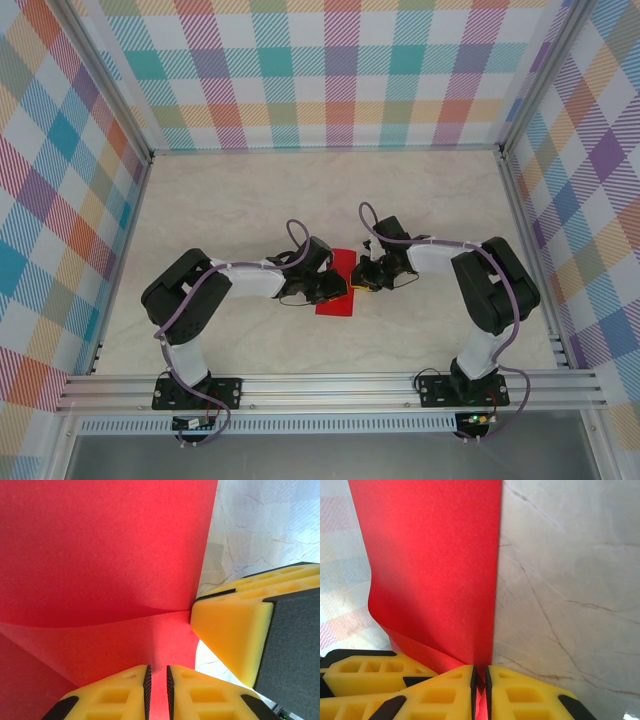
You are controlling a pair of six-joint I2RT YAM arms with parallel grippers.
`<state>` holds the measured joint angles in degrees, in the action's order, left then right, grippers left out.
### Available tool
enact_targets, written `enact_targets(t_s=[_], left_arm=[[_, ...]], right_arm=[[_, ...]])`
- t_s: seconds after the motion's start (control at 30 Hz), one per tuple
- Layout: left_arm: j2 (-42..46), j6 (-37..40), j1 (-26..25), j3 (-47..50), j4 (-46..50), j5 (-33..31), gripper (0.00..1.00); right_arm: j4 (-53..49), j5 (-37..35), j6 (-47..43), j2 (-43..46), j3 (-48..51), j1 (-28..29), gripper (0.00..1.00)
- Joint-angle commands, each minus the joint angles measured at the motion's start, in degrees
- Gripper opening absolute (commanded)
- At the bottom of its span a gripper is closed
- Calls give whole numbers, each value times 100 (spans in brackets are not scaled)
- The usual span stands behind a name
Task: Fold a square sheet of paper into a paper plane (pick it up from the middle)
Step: Fold the triangle a second time at the center of the table.
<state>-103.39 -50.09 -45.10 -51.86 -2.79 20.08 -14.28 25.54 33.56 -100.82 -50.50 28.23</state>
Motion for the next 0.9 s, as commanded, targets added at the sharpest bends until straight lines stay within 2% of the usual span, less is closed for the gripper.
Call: enact_targets(t_s=[0.0, 0.27, 0.4, 0.67, 0.87], left_arm=[[52, 61, 50, 35, 87, -3, 18], [12, 49, 46, 34, 254, -86, 18], [4, 20, 51, 32, 416, -233, 18], [-43, -19, 49, 41, 334, -199, 18], [-3, 15, 54, 102, 23, -21, 18]], right_arm=[[-31, 98, -93, -118, -157, 51, 11], [-124, -84, -116, -167, -237, 60, 9], [-102, -81, -68, -172, -254, 60, 14], [-311, -485, 99, 718, 92, 60, 18], [-286, -321, 219, 989, 482, 75, 17]])
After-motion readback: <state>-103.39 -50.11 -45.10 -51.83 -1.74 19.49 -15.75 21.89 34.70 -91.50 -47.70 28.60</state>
